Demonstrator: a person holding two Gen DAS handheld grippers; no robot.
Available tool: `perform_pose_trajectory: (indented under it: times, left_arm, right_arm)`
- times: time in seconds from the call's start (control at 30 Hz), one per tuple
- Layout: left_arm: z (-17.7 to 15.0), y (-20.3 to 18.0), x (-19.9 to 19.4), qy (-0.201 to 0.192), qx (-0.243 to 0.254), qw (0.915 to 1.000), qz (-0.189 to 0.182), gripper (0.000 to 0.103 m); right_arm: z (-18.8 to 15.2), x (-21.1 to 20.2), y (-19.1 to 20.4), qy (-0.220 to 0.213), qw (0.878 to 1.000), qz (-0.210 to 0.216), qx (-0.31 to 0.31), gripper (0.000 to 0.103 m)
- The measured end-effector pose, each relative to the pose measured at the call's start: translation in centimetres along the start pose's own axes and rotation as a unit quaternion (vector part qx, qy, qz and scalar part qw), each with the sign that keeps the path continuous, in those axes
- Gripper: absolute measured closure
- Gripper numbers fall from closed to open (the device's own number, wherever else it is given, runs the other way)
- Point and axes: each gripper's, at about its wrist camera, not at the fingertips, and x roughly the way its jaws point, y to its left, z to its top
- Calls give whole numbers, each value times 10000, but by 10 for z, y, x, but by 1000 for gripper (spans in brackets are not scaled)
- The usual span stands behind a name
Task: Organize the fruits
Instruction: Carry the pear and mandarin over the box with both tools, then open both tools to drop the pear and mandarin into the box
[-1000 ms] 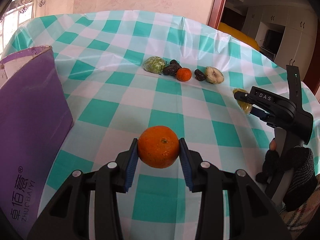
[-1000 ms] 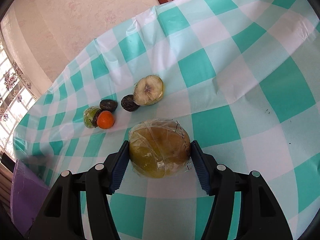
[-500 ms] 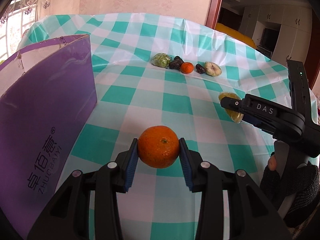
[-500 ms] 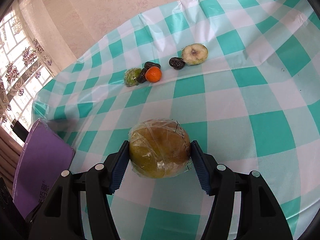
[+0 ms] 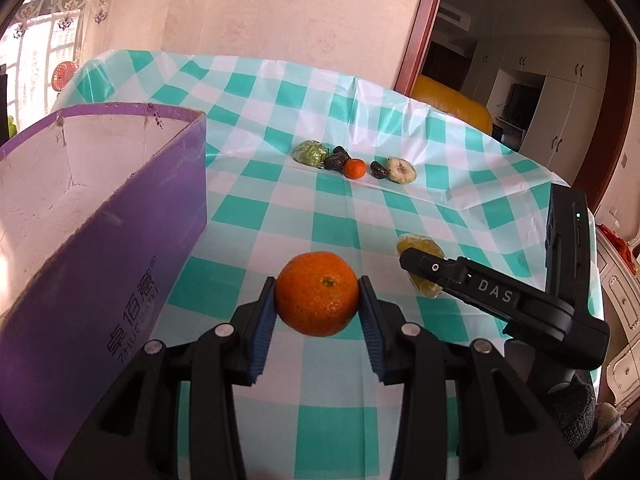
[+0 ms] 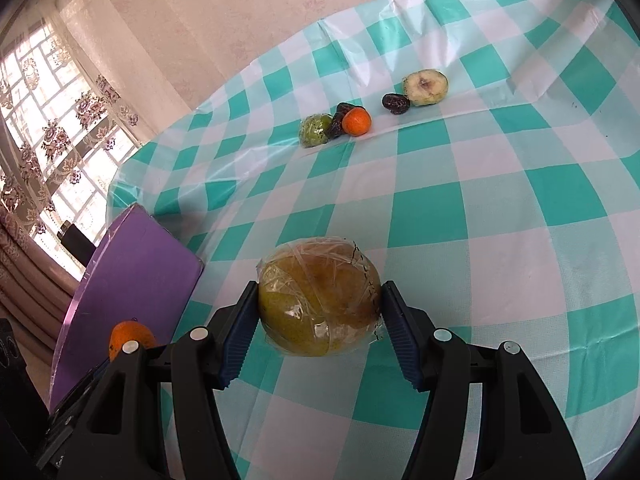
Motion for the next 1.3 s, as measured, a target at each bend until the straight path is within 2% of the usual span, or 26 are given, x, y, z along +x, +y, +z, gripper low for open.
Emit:
perform_pose_trajectory:
  times: [0.1,0.23,0.4,0.57,0.7,0.87,1.03,1.2,1.3]
  left_arm:
    - [13,7,-29,-312,64,9994,139,63]
    - [28,36,-63,-448,-101,9976,527,63]
    - [45,100,-82,-114,-507,9880,1454,63]
    - [54,155,-96,289,-664,9772,1994,63]
    - [54,183,-101,578,-637,9699,2276,63]
    - [49,205,-100,898,-501,9591,2639,63]
    - [44,219,-94,1208,-457,9531,2735,63]
    - [35,227,-81,1524,-541,9537,2538,63]
    - [36,229,-83,1485,-599,9561,2455,63]
  right_arm:
    - [-2,-1,14,-12,9997,218,96,43]
    - [0,-5,57,-52,9981,489,-372,43]
    - [1,-8,122,-109,9897,782,-1191,43]
    - [-6,-6,186,-137,9741,919,-2062,43]
    - [-16,1,235,-115,9545,979,-2815,43]
    - [-41,27,285,272,9193,591,-3881,43]
    - [-58,57,307,725,8917,125,-4465,43]
    - [-66,87,315,1232,8706,-270,-4755,43]
    - [-73,99,314,1394,8632,-400,-4836,43]
